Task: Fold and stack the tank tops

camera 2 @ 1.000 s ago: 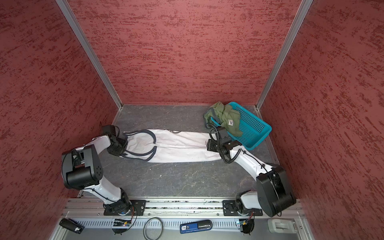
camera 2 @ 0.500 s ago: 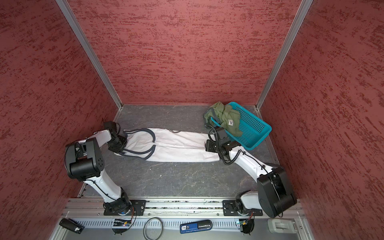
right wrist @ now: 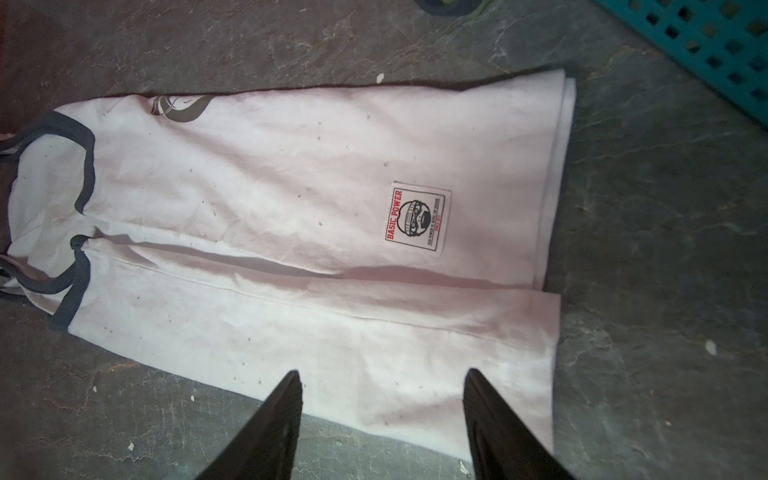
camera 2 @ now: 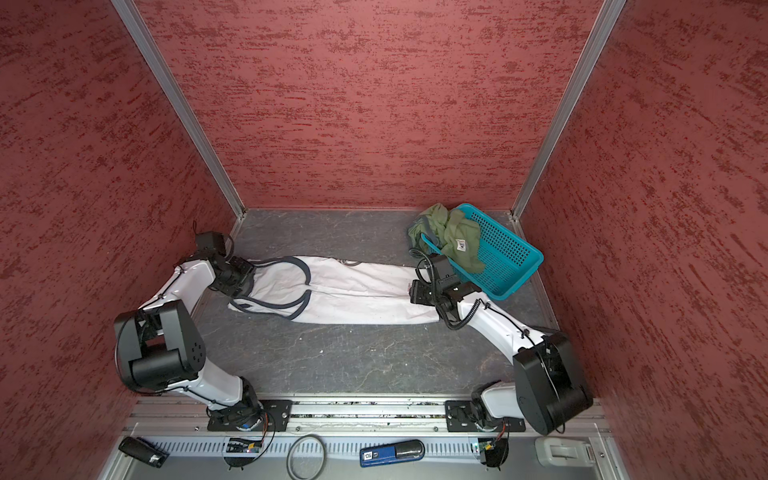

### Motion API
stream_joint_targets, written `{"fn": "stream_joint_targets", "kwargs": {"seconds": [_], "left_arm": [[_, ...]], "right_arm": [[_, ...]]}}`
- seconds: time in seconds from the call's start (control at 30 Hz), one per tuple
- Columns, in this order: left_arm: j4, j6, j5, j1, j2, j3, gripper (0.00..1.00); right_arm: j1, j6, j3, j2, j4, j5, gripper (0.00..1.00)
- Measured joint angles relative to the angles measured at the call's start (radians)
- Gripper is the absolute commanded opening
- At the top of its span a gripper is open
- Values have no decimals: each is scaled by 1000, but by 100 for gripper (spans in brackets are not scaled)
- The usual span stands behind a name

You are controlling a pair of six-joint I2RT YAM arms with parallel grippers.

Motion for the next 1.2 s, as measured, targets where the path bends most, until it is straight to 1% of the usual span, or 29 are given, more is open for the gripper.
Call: {"fn": "stream_joint_targets", "kwargs": {"seconds": [0.1,0.13,0.23,0.3,0.37,0.4,0.47,0.53,0.6,0.77,0.93,1.2], "left_arm": [[6,-3,13,19,-92,-74,60],[14,-5,24,33,-132,-113,56],[51,-15,72,114,-234,-240,47],[64,-17,93,167,-252,-294,41],[76,-12,117,200,-232,-316,37],[87,-8,129,205,-215,-319,36],[114,0,150,208,-177,-316,35],[138,2,158,208,-143,-313,32],[156,2,161,208,-101,-304,27],[193,1,159,207,-9,-268,23],[225,0,153,197,84,-216,22],[225,-6,92,126,183,-114,23]], "right_arm": [[2,0,2,5,-1,0,64],[2,0,3,6,-2,0,63],[3,0,9,13,-3,0,63],[3,-1,13,15,-4,0,63],[3,-1,14,15,-5,0,63],[4,-2,14,15,-6,0,64],[5,-3,14,15,-10,1,63],[6,-3,14,15,-13,1,63],[7,-3,14,14,-19,2,63],[8,-3,14,11,-27,4,63],[8,-3,14,7,-36,8,64],[9,0,14,-2,-49,12,64]]}}
